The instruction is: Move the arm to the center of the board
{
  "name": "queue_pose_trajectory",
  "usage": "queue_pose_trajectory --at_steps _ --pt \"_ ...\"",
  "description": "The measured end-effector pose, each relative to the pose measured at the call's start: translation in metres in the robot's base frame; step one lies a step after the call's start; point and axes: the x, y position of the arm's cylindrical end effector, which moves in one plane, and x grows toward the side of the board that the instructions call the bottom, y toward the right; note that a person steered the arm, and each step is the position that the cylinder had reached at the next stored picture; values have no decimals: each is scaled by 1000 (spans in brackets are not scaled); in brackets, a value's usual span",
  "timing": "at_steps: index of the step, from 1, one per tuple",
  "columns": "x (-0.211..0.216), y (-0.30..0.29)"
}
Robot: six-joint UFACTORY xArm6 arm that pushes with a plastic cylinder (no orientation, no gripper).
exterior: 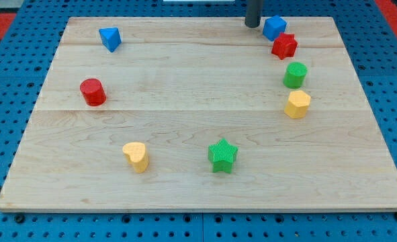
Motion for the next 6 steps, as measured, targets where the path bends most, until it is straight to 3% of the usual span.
queue_pose_trajectory --at_steps 3,4,5,6 --pt "1 26" --pt "2 -27" --pt "22 -78" --pt "82 -93"
